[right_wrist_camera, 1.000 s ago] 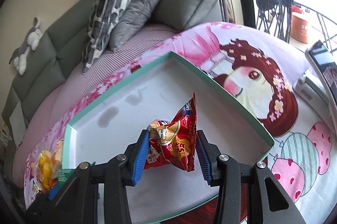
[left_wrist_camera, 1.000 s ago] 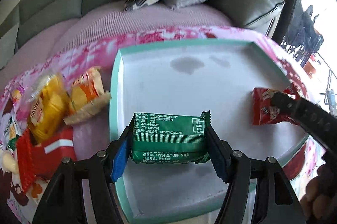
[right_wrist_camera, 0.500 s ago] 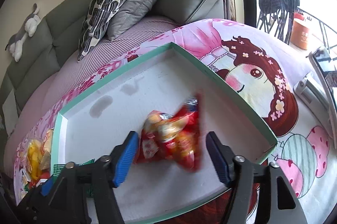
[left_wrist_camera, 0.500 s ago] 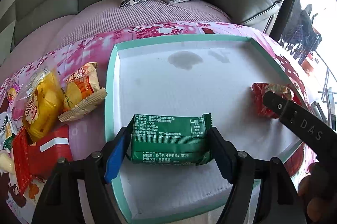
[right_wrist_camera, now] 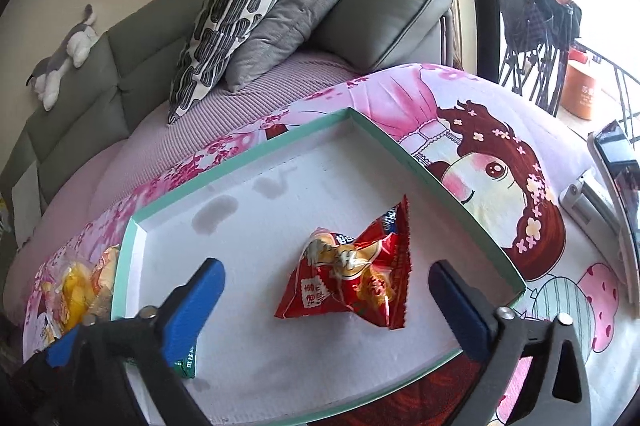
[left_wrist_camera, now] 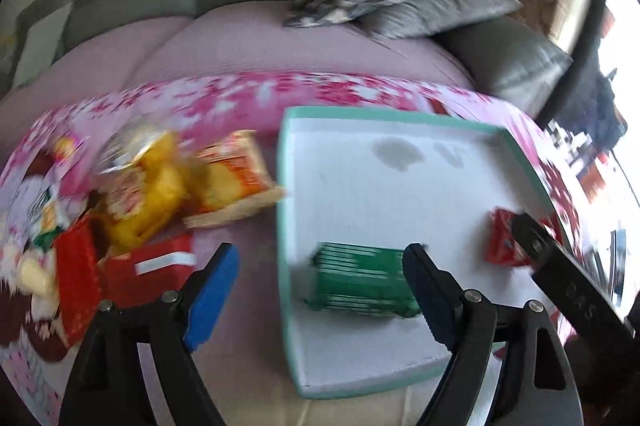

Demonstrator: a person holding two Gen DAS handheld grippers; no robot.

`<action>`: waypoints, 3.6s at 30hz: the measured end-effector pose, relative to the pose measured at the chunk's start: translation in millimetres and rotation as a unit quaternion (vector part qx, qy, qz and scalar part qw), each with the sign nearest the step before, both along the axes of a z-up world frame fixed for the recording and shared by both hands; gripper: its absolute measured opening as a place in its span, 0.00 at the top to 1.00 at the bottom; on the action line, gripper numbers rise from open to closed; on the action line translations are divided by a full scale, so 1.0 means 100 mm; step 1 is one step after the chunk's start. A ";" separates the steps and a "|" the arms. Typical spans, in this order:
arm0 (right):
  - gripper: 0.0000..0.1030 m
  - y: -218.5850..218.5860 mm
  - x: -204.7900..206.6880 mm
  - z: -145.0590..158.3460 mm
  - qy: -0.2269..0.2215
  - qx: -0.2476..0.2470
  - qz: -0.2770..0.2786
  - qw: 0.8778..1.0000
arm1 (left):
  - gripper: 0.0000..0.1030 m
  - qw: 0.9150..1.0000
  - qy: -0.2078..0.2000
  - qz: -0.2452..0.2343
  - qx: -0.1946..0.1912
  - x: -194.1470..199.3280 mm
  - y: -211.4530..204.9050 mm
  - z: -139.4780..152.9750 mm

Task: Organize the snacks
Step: 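Withdraw both tools from the tray back toward the snack pile, then grasp the red patterned wafer pack with the left tool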

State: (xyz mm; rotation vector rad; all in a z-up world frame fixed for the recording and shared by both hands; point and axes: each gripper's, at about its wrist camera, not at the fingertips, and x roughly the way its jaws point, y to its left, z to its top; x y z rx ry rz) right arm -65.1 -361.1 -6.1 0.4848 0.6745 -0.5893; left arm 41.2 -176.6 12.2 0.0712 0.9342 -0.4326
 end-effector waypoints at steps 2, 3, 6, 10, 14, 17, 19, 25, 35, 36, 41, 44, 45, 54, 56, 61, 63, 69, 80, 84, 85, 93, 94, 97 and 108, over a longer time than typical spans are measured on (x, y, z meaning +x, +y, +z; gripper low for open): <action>0.00 0.02 0.01 0.00 0.002 -0.007 0.005 1.000 | 0.18 1.000 0.005 0.023 -0.003 0.05 0.10 -0.01; 0.00 0.03 0.02 0.01 0.003 -0.010 0.006 1.000 | 0.18 0.999 0.005 0.034 -0.002 0.08 0.15 -0.02; 0.00 0.09 0.03 0.03 0.003 -0.026 0.013 1.000 | 0.09 0.998 0.000 0.062 0.012 0.13 0.26 -0.06; 0.00 0.15 0.04 0.08 -0.012 -0.044 0.028 0.999 | 0.06 0.997 -0.010 0.076 0.022 0.16 0.32 -0.09; 0.00 0.22 0.07 0.13 -0.027 -0.050 0.044 0.997 | 0.02 0.997 -0.016 0.075 0.017 0.15 0.36 -0.08; 0.00 0.26 0.10 0.14 -0.024 -0.051 0.050 0.997 | 0.02 0.997 -0.022 0.073 0.016 0.14 0.37 -0.07; 0.00 0.27 0.11 0.14 -0.021 -0.048 0.053 0.997 | 0.02 0.997 -0.029 0.071 0.019 0.13 0.39 -0.06; 0.00 0.29 0.11 0.13 -0.006 -0.049 0.055 0.997 | 0.02 0.996 -0.049 0.072 0.017 0.10 0.49 0.01; 0.00 0.39 0.07 0.25 -0.049 -0.047 0.076 0.995 | 0.01 0.987 -0.080 0.136 0.017 0.14 1.02 0.13; 0.00 0.41 0.08 0.25 -0.050 -0.046 0.082 0.994 | 0.01 0.986 -0.081 0.143 0.022 0.16 1.08 0.14; 0.00 0.74 0.22 0.28 -0.058 -0.046 0.144 0.987 | 0.01 0.979 -0.082 0.184 0.040 0.23 1.49 0.19; 0.00 0.96 0.30 0.27 -0.059 -0.048 0.187 0.979 | 0.01 0.975 -0.072 0.205 0.049 0.25 1.74 0.20; 0.00 1.06 0.34 0.27 -0.056 -0.047 0.202 0.977 | 0.01 0.972 -0.067 0.217 0.052 0.26 1.84 0.19; 0.00 1.68 0.54 0.27 -0.072 -0.006 0.292 0.954 | 0.01 0.970 -0.015 0.244 0.002 0.25 2.32 0.10; 0.00 1.83 0.60 0.24 -0.059 -0.013 0.306 0.950 | 0.01 0.970 -0.004 0.243 -0.003 0.26 2.34 0.05; 0.00 2.11 0.72 0.12 -0.043 -0.002 0.340 0.940 | 0.01 0.970 0.022 0.242 -0.012 0.32 2.32 -0.07; 0.00 2.22 0.76 0.08 -0.034 -0.018 0.347 0.937 | 0.01 0.969 0.036 0.243 -0.017 0.36 2.32 -0.13; 0.02 2.35 0.88 -0.08 0.001 -0.033 0.351 0.936 | 0.02 0.968 0.060 0.241 -0.041 0.46 2.30 -0.25; 0.12 2.33 1.03 -0.30 0.032 -0.017 0.336 0.941 | 0.12 0.974 0.082 0.211 -0.030 0.69 2.05 -0.41; 0.12 2.39 1.06 -0.33 0.039 -0.032 0.342 0.938 | 0.13 0.975 0.088 0.205 -0.018 0.72 2.00 -0.45; 0.12 2.39 1.08 -0.33 0.038 -0.033 0.343 0.938 | 0.13 0.975 0.087 0.203 -0.015 0.72 1.98 -0.45; 0.24 2.40 1.11 -0.34 0.040 -0.038 0.343 0.938 | 0.13 0.978 0.090 0.191 -0.006 0.71 1.92 -0.46; 0.26 2.39 1.11 -0.34 0.040 -0.037 0.341 0.938 | 0.13 0.978 0.091 0.190 -0.006 0.71 1.92 -0.47; 0.32 2.36 1.10 -0.34 0.044 -0.039 0.337 0.940 | 0.13 0.976 0.101 0.194 -0.011 0.72 1.95 -0.52; 0.33 2.37 1.08 -0.35 0.054 -0.042 0.337 0.939 | 0.13 0.977 0.099 0.188 0.031 0.81 1.71 -0.58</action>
